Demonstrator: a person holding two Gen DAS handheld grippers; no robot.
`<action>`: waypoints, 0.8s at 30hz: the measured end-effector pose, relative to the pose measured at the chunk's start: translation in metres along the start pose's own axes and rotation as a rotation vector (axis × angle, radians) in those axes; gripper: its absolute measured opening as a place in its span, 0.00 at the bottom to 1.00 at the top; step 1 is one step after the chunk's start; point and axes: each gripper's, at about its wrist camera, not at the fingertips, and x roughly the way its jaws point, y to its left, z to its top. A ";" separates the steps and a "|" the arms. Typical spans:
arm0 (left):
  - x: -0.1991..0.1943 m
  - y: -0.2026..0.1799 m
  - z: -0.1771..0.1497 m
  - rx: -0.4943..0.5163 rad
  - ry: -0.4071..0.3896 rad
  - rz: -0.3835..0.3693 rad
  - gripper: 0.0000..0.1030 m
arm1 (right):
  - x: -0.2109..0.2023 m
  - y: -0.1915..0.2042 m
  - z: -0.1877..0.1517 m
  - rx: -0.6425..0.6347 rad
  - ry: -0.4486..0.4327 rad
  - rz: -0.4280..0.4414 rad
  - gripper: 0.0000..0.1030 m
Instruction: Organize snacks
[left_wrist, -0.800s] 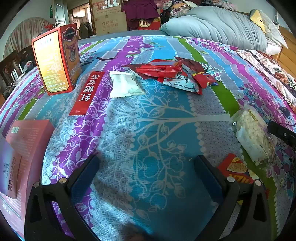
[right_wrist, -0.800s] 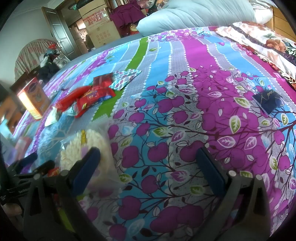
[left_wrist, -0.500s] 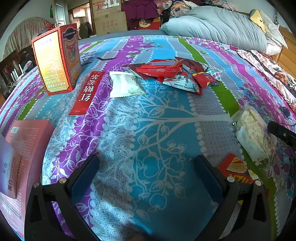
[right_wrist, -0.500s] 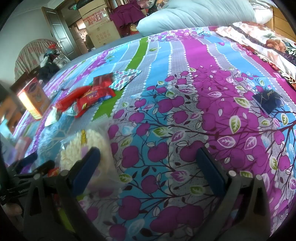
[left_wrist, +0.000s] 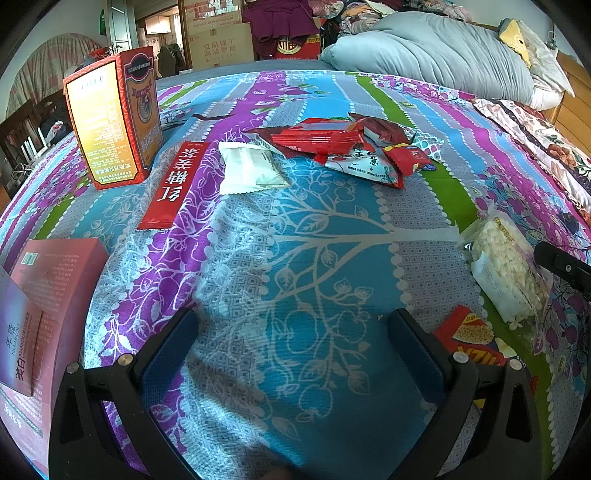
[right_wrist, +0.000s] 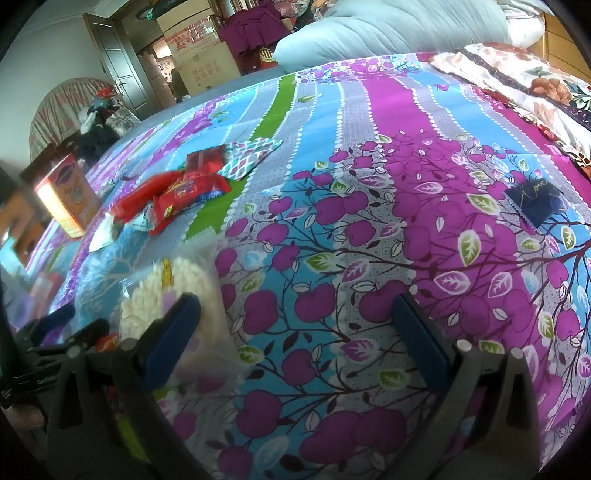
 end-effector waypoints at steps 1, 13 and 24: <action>0.000 0.000 0.000 0.000 0.000 0.000 1.00 | 0.000 0.000 0.000 0.000 0.000 0.000 1.00; -0.002 0.002 -0.004 0.000 -0.003 -0.004 1.00 | 0.000 0.000 0.000 0.000 0.000 0.000 1.00; -0.002 0.002 -0.004 -0.001 -0.002 -0.005 1.00 | 0.000 0.000 0.000 0.000 0.000 0.000 1.00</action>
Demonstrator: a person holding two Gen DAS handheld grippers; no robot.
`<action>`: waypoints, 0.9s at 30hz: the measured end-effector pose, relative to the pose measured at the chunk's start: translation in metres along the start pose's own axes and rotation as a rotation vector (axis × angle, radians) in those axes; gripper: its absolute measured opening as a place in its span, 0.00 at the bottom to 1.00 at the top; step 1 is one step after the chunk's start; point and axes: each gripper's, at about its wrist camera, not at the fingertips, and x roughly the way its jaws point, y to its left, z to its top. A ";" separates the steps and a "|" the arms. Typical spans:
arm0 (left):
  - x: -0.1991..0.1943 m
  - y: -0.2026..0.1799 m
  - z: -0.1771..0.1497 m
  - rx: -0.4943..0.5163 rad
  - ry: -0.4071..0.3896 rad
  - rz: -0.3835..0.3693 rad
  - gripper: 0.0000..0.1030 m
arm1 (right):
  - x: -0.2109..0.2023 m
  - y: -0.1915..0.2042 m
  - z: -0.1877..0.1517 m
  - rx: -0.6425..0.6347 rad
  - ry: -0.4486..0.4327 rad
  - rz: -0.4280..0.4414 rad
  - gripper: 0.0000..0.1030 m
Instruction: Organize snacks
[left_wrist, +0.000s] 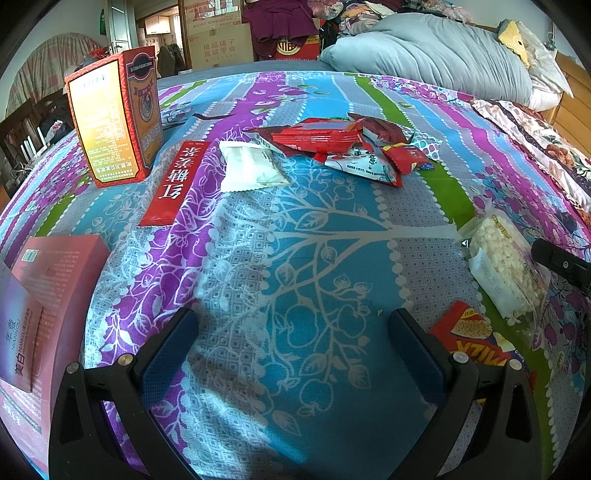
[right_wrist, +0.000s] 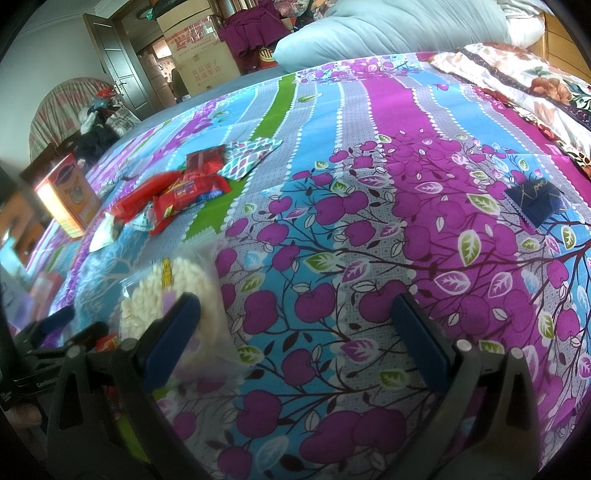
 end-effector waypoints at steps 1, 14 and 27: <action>0.000 0.000 0.000 0.000 0.000 0.000 1.00 | 0.000 0.000 0.000 0.000 0.000 0.000 1.00; -0.001 -0.001 0.000 0.000 0.000 0.001 1.00 | 0.000 0.000 0.000 0.000 0.000 0.000 1.00; -0.001 -0.001 0.000 0.000 0.000 0.000 1.00 | 0.000 0.000 0.000 0.000 0.000 0.000 1.00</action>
